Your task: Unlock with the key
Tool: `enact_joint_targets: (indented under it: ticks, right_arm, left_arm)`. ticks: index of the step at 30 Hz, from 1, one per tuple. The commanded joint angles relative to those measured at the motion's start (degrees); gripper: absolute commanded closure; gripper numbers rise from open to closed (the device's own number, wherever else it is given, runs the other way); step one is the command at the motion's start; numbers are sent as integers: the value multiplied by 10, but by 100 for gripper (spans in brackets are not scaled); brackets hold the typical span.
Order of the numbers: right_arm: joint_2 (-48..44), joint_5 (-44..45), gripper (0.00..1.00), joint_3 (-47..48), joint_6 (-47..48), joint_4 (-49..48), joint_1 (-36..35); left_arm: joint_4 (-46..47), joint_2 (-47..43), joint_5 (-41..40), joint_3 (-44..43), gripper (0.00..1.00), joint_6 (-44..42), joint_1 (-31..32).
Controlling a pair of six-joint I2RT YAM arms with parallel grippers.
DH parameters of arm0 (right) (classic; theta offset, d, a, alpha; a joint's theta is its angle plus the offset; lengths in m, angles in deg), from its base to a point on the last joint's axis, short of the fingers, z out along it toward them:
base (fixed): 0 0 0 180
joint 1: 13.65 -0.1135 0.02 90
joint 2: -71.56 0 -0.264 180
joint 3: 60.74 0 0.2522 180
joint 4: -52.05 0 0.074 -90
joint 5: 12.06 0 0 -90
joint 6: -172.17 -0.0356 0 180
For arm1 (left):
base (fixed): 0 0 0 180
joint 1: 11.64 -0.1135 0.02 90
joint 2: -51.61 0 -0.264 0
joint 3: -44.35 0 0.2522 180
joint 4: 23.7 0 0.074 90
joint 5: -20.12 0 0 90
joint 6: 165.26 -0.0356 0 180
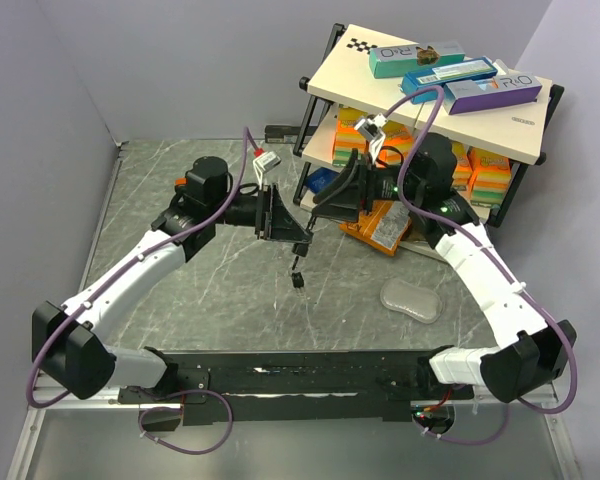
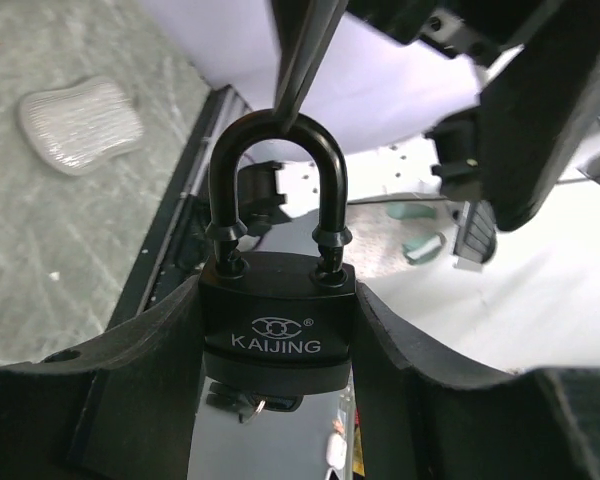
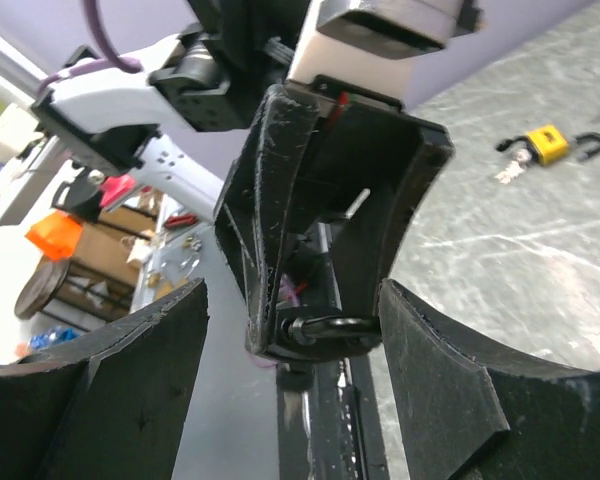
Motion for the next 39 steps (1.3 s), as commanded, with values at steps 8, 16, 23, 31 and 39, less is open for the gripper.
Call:
enact_joint_targets:
  ticks: [8, 16, 23, 31, 39]
  right_arm:
    - [13, -63, 35, 1, 20, -8, -46]
    - [11, -25, 44, -20, 32, 8, -45]
    - [21, 19, 64, 1, 54, 47, -45]
    - [19, 53, 99, 4, 42, 59, -45]
    - [44, 145, 100, 58, 63, 139, -62]
  left_arm:
    - [116, -44, 50, 1, 99, 61, -1]
    - [75, -52, 48, -2, 99, 45, -2]
    - [35, -59, 27, -10, 99, 17, -2]
    - [-74, -61, -66, -28, 99, -54, -2]
    - [-220, -39, -285, -78, 99, -118, 12]
